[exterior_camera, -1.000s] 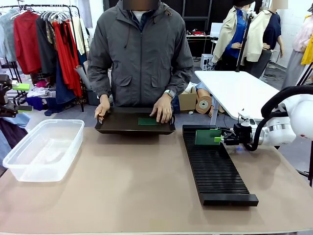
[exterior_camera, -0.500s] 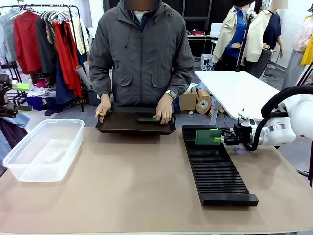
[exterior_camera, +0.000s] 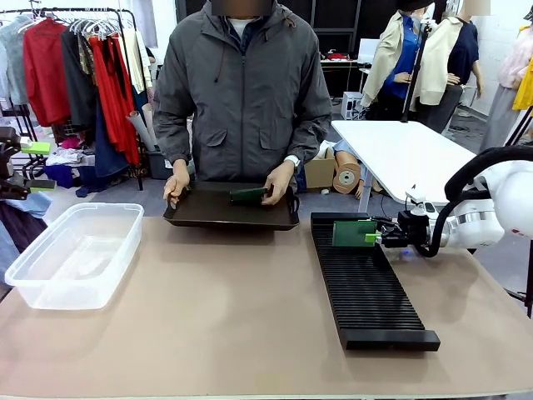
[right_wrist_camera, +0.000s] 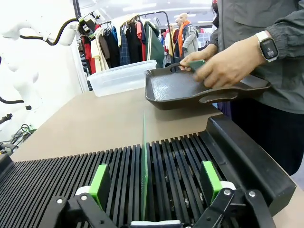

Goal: Sort PCBs into racks and boxes based on the side picked up.
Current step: Pick up the Blank PCB handed by the Human.

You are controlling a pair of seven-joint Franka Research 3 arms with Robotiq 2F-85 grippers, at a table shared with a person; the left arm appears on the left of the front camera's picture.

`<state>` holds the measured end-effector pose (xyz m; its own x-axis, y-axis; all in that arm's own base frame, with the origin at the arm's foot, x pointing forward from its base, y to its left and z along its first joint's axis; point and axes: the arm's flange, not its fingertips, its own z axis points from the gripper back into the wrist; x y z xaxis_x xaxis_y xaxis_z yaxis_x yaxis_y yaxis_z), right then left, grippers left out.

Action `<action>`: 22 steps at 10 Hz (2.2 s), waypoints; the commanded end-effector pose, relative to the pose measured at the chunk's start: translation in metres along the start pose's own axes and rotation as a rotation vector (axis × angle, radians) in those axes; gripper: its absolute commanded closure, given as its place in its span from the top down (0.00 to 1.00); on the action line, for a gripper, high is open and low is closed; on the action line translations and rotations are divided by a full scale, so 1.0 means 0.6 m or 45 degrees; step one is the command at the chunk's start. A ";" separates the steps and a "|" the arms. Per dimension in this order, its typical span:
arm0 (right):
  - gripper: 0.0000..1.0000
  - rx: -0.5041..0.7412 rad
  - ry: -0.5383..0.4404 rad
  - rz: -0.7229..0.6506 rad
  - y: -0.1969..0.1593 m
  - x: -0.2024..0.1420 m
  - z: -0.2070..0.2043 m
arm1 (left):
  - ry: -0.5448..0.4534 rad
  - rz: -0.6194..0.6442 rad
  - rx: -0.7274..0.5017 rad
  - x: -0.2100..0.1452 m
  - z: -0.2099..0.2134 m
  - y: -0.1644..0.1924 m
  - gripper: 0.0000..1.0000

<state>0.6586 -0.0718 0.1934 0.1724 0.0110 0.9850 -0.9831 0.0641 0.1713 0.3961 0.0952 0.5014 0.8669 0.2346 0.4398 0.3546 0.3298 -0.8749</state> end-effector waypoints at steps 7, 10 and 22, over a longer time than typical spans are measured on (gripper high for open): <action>1.00 0.000 -0.001 0.003 0.000 0.003 -0.001 | 0.005 0.003 0.001 0.000 0.001 -0.002 1.00; 1.00 0.013 -0.020 0.009 0.003 0.022 -0.010 | 0.005 0.003 0.001 0.000 0.001 -0.002 1.00; 1.00 0.058 -0.160 -0.843 0.210 0.258 -0.127 | 0.005 0.003 0.001 0.000 0.001 -0.002 1.00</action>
<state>0.5754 0.0067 0.3476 0.6489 -0.0880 0.7558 -0.7607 -0.0527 0.6470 0.3963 0.0952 0.5012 0.8671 0.2346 0.4395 0.3543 0.3298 -0.8750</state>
